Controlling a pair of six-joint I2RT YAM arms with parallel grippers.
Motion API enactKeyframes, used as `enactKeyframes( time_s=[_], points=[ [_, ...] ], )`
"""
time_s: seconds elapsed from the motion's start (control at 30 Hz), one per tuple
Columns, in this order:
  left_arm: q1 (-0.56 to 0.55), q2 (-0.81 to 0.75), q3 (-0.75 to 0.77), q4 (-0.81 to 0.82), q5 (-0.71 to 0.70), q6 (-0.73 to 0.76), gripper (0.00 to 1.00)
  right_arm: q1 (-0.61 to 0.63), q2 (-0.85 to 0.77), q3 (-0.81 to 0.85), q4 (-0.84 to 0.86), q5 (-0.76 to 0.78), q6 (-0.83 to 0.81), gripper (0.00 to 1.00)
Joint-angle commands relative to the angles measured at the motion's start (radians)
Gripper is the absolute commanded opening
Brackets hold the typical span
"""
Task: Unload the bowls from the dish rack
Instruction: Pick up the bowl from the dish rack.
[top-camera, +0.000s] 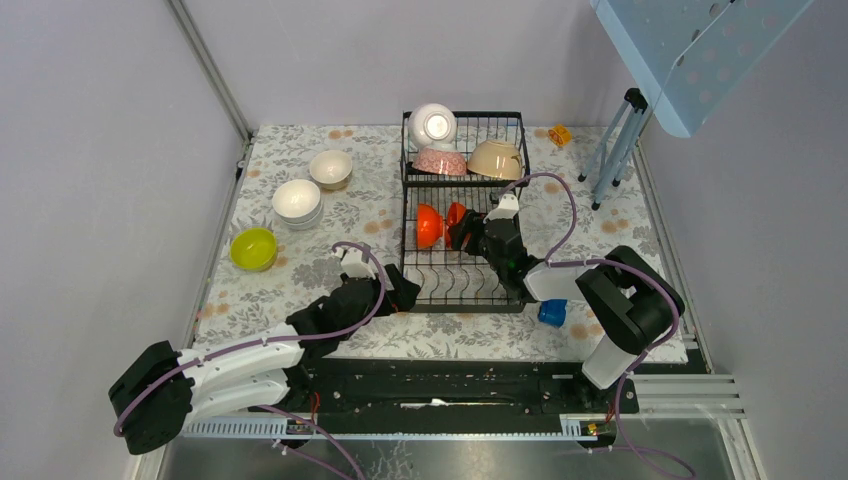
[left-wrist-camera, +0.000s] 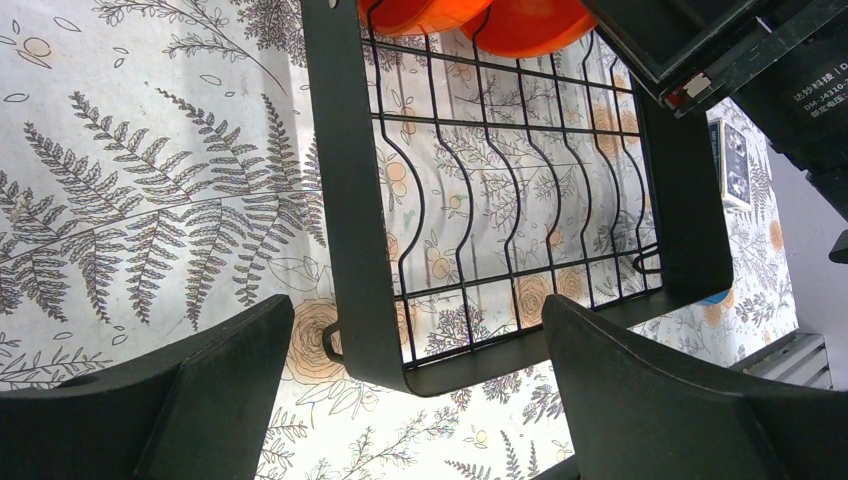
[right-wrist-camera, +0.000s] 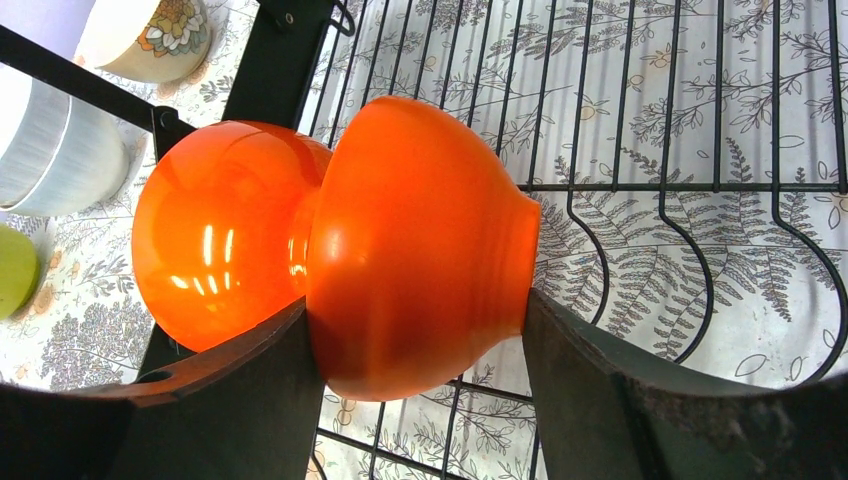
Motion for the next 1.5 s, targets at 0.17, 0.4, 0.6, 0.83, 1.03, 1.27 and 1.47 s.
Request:
enactKeyframes(
  time_s=[0.17, 0.4, 0.6, 0.83, 1.03, 1.27, 1.47],
  points=[
    [-0.001, -0.011, -0.011, 0.044, -0.001, -0.015, 0.99, -0.003, -0.018, -0.020, 0.055, -0.032, -0.035, 0.53],
    [-0.001, 0.000, -0.006, 0.050, -0.006, -0.013, 0.99, 0.010, -0.068, -0.010, -0.011, -0.007, -0.082, 0.45],
    [0.000, 0.011, -0.004, 0.057, -0.011, -0.015, 0.99, 0.056, -0.097, 0.025, -0.084, 0.065, -0.153, 0.43],
    [0.000, 0.024, -0.007, 0.067, -0.010, -0.018, 0.99, 0.096, -0.105, 0.045, -0.124, 0.139, -0.206, 0.41],
    [0.001, 0.024, -0.013, 0.067, -0.015, -0.018, 0.99, 0.132, -0.092, 0.074, -0.161, 0.209, -0.256, 0.39],
    [0.000, 0.017, -0.015, 0.057, -0.022, -0.015, 0.99, 0.171, -0.093, 0.114, -0.206, 0.291, -0.296, 0.37],
    [-0.001, 0.005, -0.021, 0.042, -0.030, -0.018, 0.99, 0.178, -0.115, 0.127, -0.239, 0.319, -0.304, 0.37]
  ],
)
